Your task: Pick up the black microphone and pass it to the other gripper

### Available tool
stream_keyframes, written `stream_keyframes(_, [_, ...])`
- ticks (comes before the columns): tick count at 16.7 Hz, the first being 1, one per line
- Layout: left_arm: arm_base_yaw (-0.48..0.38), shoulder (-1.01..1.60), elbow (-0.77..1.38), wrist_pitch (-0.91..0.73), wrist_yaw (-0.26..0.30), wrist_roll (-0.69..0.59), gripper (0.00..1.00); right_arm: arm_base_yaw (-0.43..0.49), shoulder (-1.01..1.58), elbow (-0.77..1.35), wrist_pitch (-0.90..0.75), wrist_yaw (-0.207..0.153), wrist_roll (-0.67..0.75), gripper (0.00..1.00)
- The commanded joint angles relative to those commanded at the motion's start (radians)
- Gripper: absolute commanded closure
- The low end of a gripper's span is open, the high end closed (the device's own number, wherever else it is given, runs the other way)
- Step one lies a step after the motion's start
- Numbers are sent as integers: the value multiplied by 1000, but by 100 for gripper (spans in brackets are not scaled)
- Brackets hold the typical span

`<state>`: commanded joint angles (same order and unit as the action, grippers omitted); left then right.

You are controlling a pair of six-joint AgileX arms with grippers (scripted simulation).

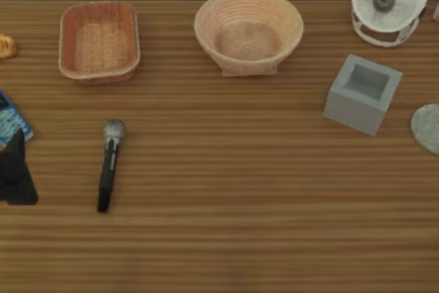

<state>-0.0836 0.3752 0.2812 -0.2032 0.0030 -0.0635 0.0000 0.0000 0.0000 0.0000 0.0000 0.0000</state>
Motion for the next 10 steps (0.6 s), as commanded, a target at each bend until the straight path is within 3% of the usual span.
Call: stream_keyframes(10, [-152, 989, 646, -454, -37, -150, 0, 0, 0, 0, 0, 0, 0, 0])
